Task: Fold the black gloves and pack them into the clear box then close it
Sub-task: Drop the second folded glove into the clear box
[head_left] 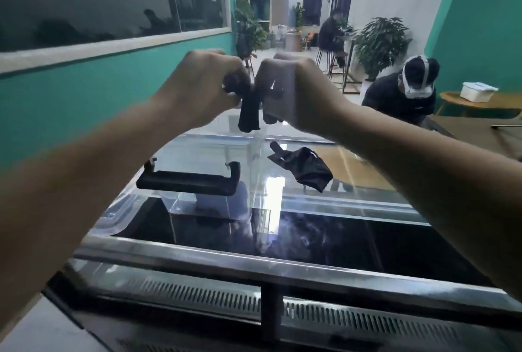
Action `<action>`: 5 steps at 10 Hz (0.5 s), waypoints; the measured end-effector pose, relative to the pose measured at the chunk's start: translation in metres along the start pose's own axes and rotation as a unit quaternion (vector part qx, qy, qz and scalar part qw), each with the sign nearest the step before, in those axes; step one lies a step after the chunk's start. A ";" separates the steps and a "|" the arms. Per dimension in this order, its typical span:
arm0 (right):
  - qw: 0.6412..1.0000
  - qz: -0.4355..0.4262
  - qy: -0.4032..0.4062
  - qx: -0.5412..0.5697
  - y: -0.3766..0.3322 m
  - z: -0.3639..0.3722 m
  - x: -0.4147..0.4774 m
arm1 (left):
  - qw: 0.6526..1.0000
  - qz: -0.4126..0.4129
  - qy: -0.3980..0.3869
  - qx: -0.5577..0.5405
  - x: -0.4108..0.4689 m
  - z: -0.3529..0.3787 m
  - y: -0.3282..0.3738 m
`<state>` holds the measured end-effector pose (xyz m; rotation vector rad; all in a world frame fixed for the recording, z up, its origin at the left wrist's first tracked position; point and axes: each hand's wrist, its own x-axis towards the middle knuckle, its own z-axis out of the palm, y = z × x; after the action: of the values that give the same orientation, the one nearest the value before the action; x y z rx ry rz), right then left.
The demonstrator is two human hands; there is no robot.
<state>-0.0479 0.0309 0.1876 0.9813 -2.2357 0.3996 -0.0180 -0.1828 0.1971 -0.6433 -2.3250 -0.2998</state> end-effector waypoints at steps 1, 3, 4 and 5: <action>0.999 0.002 -0.031 0.031 -0.004 0.024 0.023 | 0.999 -0.042 -0.031 0.008 -0.008 0.000 -0.027; 0.995 0.028 -0.098 0.025 -0.020 0.052 0.042 | 0.985 -0.148 -0.083 -0.017 -0.015 0.014 -0.058; 0.990 0.053 -0.126 0.023 -0.026 0.057 0.049 | 0.975 -0.193 -0.105 -0.044 -0.015 0.020 -0.065; 0.980 0.076 -0.179 0.044 -0.019 0.061 0.051 | 0.954 -0.234 -0.169 -0.082 -0.016 0.022 -0.070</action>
<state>-0.0863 -0.0402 0.1770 0.9943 -2.6485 0.4174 -0.0576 -0.2397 0.1675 -0.2184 -2.7915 -0.6483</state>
